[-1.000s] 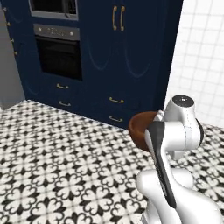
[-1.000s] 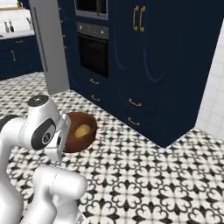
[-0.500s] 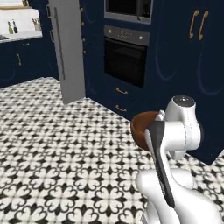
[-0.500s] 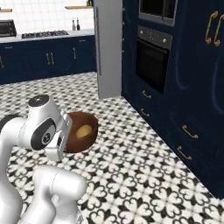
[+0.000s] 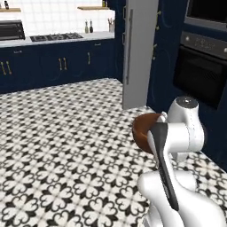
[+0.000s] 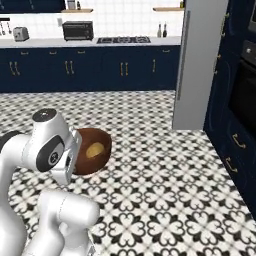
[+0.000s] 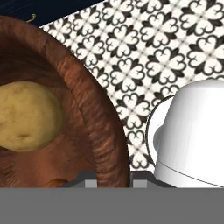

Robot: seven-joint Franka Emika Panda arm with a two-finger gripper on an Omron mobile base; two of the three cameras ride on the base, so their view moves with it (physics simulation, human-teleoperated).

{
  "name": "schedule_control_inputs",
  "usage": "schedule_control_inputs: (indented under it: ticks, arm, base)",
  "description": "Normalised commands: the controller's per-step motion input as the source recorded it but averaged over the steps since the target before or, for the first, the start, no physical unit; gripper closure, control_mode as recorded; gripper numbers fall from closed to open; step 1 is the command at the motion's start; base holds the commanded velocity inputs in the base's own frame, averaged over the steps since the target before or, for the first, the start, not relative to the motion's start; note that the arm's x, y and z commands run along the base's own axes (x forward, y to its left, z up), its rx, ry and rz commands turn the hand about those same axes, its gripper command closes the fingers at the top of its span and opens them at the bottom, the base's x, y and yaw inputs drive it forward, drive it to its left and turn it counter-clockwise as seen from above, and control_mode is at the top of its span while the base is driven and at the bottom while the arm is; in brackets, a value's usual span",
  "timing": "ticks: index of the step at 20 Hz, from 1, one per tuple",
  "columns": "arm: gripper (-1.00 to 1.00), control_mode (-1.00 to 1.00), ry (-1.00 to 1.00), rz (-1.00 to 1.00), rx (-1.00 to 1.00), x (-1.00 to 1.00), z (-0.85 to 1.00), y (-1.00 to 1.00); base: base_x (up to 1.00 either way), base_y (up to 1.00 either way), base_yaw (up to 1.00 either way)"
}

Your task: Pick the chicken drumstick and potato from their plates and place them in the bowl. Then put the bowl in the fridge.

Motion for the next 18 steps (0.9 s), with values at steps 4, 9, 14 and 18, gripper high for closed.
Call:
schedule_control_inputs:
  ticks: [4,9,14,18]
  arm:
    - [1.00,1.00,0.00,0.00,0.00,0.00,0.00,0.00]
    - [1.00,1.00,0.00,0.00,0.00,0.00,0.00,0.00]
    - [1.00,1.00,0.00,0.00,0.00,0.00,0.00,0.00]
    - [1.00,1.00,0.00,0.00,0.00,0.00,0.00,0.00]
  base:
    - [1.00,0.00,0.12]
    - [1.00,0.00,0.03]
    - [1.00,0.00,0.00]
    - [1.00,0.00,0.00]
